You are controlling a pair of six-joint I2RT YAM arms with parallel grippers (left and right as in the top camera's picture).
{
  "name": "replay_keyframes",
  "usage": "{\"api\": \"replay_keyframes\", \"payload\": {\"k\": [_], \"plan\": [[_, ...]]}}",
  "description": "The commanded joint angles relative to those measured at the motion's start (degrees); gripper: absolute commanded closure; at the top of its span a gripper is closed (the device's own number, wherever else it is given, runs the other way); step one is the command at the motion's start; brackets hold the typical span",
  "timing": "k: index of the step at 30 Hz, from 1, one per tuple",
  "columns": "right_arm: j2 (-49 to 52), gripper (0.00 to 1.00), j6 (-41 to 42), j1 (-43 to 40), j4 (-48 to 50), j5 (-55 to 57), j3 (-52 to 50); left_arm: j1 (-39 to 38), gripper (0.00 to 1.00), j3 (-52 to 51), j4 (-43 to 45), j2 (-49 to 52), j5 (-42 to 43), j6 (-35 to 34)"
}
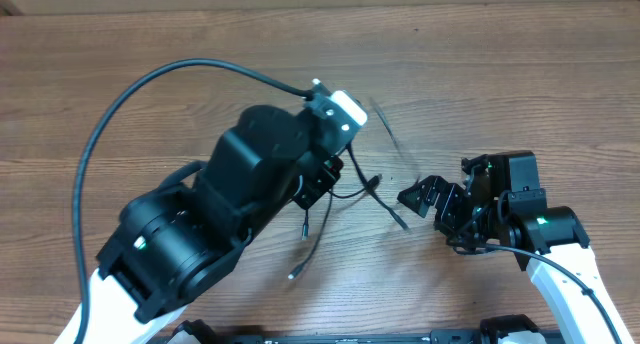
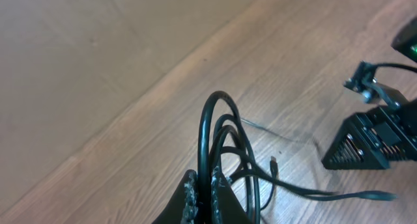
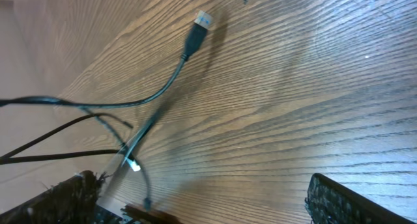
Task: Untangle cables
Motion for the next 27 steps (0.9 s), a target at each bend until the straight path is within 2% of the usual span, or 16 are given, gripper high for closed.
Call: {"api": "replay_keyframes", "payload": {"k": [1, 7, 14, 19, 24, 27], "plan": [[0.0, 0.00, -0.2, 0.2, 0.0, 1.4, 0.7, 0.1, 0.96, 2.4, 0.9, -2.1, -3.4, -2.8], [0.0, 0.00, -0.2, 0.2, 0.0, 1.3, 0.7, 0.1, 0.96, 2.4, 0.6, -2.1, -3.4, -2.8], [-0.1, 0.00, -2.3, 0.2, 3.0, -5.7, 0.7, 0.1, 0.96, 2.4, -0.3, -2.1, -3.6, -3.9], [-2.5, 0.00, -2.4, 0.2, 11.5, -8.9, 0.7, 0.1, 0.96, 2.4, -2.4, -2.1, -4.3, -11.4], [-9.3, 0.00, -2.4, 0.2, 21.2, -9.8, 0.7, 0.1, 0.96, 2.4, -2.8, -2.1, -4.3, -18.7], [-15.0, 0.00, -6.5, 0.2, 23.8, -9.9, 0.7, 0.1, 0.96, 2.4, -2.8, -2.1, -3.5, -22.3]]}}
